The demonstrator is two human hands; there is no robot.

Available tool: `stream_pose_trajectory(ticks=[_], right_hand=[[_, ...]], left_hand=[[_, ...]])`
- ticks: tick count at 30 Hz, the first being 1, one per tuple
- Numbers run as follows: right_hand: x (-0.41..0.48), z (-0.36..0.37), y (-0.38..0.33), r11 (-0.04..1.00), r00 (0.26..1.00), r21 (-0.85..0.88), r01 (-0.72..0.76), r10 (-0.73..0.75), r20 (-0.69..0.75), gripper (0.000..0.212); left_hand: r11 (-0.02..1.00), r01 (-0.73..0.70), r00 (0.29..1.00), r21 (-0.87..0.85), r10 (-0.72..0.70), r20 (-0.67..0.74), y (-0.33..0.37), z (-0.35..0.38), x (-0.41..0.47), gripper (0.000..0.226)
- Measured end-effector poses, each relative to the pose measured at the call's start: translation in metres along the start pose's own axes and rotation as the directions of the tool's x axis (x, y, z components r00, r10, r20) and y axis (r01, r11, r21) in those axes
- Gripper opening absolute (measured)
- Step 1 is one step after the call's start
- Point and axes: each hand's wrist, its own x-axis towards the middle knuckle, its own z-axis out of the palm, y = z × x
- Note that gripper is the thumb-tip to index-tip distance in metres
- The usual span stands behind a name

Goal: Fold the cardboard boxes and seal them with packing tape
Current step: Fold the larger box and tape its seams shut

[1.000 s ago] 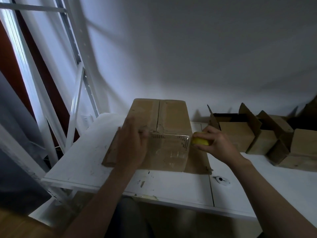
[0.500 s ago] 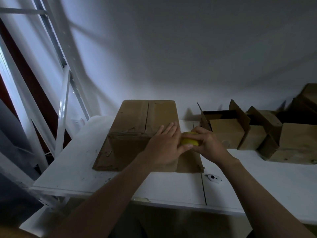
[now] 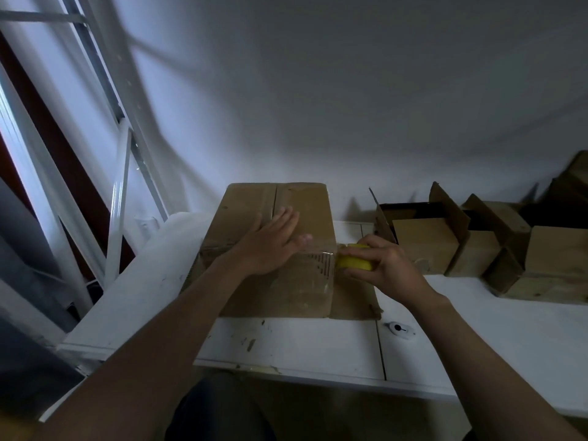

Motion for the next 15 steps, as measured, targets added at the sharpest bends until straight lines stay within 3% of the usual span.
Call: stream_pose_trajectory(ticks=[4,6,10,13,15], right_hand=[[0.001,0.000,0.001,1.000,1.000,-0.002,0.003,-0.003,-0.001,0.044],[0.001,0.000,0.001,1.000,1.000,-0.005,0.008,-0.008,-0.002,0.044],[0.001,0.001,0.001,1.000,1.000,0.001,-0.003,0.003,0.006,0.043],[0.001,0.001,0.000,1.000,1.000,0.017,-0.008,0.008,0.012,0.044],[0.002,0.002,0.001,0.999,1.000,0.031,-0.018,0.018,0.010,0.044]], left_hand=[[0.997,0.056,0.998,-0.049,-0.058,-0.021,-0.020,-0.004,-0.001,0.094],[0.999,0.036,0.999,0.018,-0.036,-0.027,-0.034,-0.006,-0.004,0.102],[0.989,0.039,0.998,0.141,-0.031,-0.061,-0.063,-0.002,-0.011,0.059],[0.988,0.104,0.988,-0.117,-0.116,-0.105,-0.076,-0.005,-0.017,0.074],[0.967,0.129,0.976,-0.220,-0.163,-0.145,-0.082,-0.005,-0.016,0.066]])
